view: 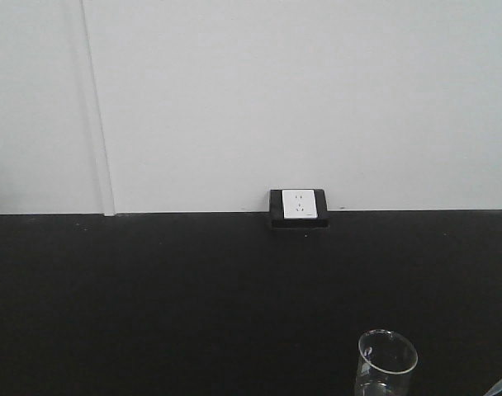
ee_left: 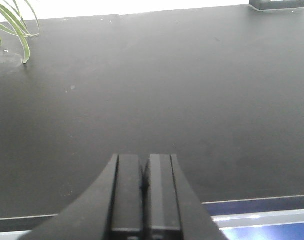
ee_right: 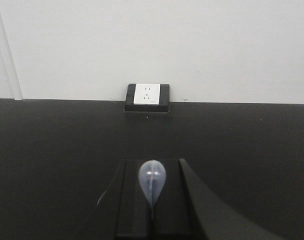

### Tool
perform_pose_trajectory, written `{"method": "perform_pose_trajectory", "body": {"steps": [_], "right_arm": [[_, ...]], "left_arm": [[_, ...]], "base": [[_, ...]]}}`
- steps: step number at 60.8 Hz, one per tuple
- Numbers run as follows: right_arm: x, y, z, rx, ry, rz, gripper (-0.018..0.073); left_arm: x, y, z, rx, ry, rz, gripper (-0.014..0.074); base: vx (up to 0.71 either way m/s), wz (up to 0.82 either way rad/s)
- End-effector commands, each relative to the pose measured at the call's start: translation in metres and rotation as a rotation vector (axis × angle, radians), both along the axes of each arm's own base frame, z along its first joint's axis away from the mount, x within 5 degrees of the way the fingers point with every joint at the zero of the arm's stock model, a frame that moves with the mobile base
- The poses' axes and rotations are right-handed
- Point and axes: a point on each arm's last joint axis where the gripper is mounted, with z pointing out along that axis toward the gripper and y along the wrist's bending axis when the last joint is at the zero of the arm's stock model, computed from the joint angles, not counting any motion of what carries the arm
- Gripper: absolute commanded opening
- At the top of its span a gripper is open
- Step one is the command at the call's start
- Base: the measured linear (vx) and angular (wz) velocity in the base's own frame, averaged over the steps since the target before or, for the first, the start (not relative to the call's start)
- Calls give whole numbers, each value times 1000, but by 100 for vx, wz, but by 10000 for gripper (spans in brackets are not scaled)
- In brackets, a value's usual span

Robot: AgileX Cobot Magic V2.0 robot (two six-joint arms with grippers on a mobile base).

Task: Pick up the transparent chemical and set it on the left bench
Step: 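Hold the pipette in the right gripper while the base backs away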

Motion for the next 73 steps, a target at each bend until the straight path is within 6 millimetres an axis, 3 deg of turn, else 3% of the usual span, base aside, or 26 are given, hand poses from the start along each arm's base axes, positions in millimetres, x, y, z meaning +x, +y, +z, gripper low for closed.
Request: {"method": "perform_pose_trajectory", "body": {"steps": [1,73], "right_arm": [[0,4,13,10,-62,41,-3],[1,4,13,10,-60,42,-3]], "left_arm": [[-1,0,3,-14,-81,-1,-4],[-1,0,3,-14,-81,-1,-4]], "base": [[0,0],[-8,2]]}}
